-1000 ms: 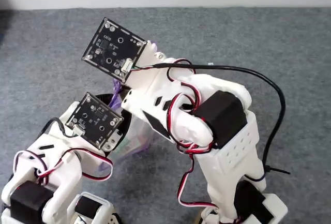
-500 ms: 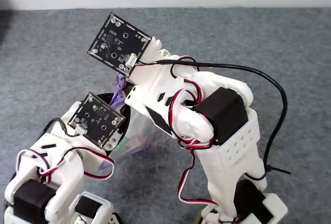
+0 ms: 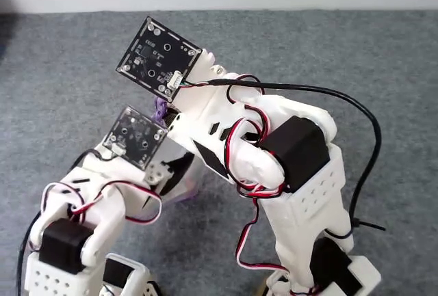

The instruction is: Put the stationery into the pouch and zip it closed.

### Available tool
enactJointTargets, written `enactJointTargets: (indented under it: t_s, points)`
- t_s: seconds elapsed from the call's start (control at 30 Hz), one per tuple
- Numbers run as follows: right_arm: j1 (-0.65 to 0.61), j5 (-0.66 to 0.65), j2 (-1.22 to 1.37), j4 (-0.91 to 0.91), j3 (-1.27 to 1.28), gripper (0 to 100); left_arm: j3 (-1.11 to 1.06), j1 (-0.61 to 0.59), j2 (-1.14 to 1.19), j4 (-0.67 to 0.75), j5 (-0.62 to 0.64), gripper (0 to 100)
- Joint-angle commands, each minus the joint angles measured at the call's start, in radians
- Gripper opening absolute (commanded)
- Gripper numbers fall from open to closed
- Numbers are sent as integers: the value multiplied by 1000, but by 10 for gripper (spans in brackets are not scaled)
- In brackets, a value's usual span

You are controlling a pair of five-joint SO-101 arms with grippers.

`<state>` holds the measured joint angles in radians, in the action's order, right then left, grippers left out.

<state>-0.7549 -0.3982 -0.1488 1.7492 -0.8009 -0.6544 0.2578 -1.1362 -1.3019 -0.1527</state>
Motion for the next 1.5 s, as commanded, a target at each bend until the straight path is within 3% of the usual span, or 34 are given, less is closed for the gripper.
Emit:
enactJointTargets:
  t_s: [0.0,0.13,0.57,0.83,1.07,1.47]
  points:
    - [8,-8,-45,16,-5,7,8,-6,-12,72,9,269]
    - [8,-8,-44,16,-5,7,8,-6,-12,118,9,258]
    - [15,-8,-47,10,-5,7,48,-5,-14,109,5,10]
    - [101,-69,-41,-22,-5,7,191,-5,-14,-5,9,14]
    - [102,-69,-33,-30,-5,7,245,-8,-14,-68,8,14]
    - [231,-71,48,-180,-5,7,383,-11,-14,-206,43,9]
